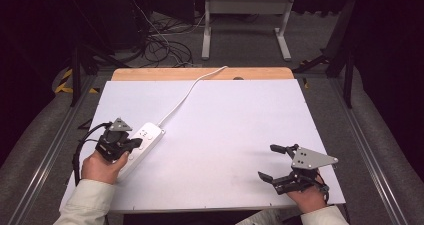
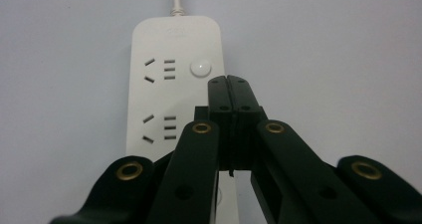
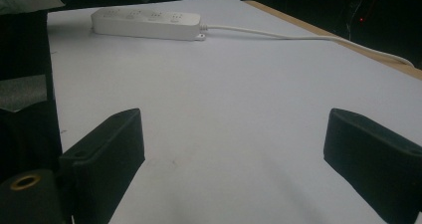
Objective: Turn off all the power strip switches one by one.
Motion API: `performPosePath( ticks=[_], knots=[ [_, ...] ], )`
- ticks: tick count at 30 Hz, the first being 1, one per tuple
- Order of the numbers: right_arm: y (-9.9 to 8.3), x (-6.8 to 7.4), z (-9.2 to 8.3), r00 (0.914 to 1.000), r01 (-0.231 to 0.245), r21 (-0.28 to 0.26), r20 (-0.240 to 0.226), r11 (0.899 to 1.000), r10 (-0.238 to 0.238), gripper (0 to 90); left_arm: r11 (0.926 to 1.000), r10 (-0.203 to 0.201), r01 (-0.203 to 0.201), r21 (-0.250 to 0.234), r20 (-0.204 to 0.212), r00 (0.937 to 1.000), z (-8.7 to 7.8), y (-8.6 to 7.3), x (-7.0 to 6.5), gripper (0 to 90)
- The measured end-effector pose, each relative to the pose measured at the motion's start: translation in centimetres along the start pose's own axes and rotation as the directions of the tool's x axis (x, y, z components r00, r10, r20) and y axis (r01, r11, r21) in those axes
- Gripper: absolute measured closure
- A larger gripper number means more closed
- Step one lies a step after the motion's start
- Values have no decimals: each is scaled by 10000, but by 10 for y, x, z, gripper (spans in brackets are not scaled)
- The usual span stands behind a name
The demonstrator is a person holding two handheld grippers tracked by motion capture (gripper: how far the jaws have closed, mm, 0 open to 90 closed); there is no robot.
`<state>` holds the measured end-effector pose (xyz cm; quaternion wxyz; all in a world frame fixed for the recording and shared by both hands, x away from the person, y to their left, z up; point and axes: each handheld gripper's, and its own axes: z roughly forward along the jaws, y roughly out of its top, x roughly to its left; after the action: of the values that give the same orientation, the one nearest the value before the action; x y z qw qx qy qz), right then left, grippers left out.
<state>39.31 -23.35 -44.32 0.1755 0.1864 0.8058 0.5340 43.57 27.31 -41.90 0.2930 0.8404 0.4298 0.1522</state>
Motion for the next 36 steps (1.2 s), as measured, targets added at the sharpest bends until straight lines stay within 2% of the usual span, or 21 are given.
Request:
performPosePath(
  ticks=[3,17,21,30,36],
  knots=[
    [-1,-1,0,10000,-24,-13,6,10000,24,95,9999,-8,7,110,92,10000,5,2,0,900],
    [0,0,0,10000,9,12,2,10000,-9,95,9998,-118,119,156,-84,9999,8,-1,5,900],
    [0,0,-1,10000,15,17,14,10000,-15,95,9988,98,-91,483,-153,9998,14,-3,7,900],
    [0,0,-1,10000,45,14,-24,10000,-45,95,9969,125,-120,780,-55,9999,23,-5,10,900],
    [0,0,0,10000,48,27,-30,10000,-48,95,9972,-9,13,742,-54,10000,25,-7,13,900]
  ],
)
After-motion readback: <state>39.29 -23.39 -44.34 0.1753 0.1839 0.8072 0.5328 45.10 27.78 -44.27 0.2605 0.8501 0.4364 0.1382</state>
